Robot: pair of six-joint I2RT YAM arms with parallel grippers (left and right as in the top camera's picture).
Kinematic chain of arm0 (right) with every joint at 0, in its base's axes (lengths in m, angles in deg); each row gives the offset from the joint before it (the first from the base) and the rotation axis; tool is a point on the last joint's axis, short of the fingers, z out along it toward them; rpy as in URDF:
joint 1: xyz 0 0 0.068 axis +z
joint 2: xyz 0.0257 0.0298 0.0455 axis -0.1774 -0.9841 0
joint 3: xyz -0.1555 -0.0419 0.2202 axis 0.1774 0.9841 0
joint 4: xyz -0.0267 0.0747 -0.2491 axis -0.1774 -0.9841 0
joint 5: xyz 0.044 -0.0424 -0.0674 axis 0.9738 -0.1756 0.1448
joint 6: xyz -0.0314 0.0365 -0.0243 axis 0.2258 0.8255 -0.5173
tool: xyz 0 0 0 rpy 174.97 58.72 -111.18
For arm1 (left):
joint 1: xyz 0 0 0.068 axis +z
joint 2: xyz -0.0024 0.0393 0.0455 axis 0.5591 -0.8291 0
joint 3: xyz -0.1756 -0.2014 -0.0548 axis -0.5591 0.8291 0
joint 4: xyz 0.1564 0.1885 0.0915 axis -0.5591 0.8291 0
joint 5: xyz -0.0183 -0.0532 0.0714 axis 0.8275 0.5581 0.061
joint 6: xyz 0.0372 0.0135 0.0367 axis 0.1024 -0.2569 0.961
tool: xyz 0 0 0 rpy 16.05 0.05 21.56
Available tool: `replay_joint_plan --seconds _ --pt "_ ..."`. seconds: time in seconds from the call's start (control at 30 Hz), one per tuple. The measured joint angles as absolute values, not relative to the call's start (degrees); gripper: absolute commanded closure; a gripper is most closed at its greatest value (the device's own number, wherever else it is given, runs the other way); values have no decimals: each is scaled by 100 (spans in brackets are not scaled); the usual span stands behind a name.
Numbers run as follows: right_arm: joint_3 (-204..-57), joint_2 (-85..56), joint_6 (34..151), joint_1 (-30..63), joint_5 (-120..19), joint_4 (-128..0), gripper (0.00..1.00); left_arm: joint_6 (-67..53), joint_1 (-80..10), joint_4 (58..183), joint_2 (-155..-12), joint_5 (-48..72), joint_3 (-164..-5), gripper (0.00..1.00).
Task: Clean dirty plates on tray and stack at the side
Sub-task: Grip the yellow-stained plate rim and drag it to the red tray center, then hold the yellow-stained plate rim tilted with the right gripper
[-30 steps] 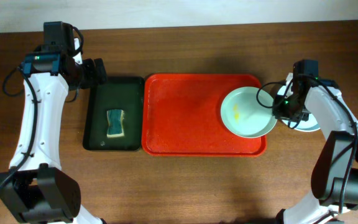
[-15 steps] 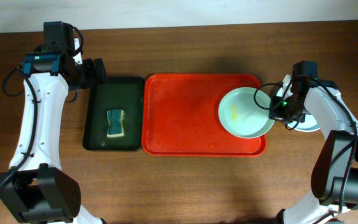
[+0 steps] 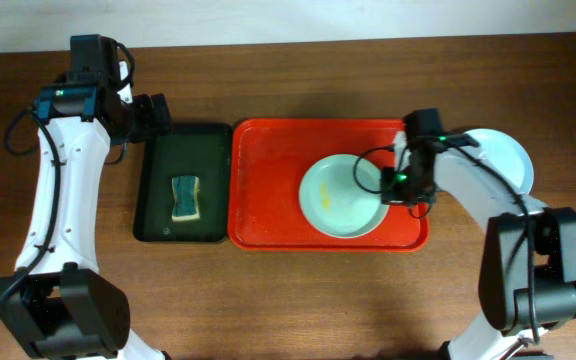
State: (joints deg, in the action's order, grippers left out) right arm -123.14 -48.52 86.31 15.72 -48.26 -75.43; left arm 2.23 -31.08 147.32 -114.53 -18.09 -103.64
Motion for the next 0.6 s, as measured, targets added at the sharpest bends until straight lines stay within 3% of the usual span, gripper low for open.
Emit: replay_joint_plan --seconds 0.27,0.33,0.6 --pt "-12288 -4854 9278 2440 -4829 -6717 94 223 -3108 14732 -11453 -1809 -10364 1" --pt "-12286 -4854 9477 2442 -4844 -6564 69 223 -3108 14732 -11453 -1809 -10364 1" --pt "-12257 -4854 9672 2442 -4892 -6380 66 223 -3108 14732 -11453 -1809 -10364 1"
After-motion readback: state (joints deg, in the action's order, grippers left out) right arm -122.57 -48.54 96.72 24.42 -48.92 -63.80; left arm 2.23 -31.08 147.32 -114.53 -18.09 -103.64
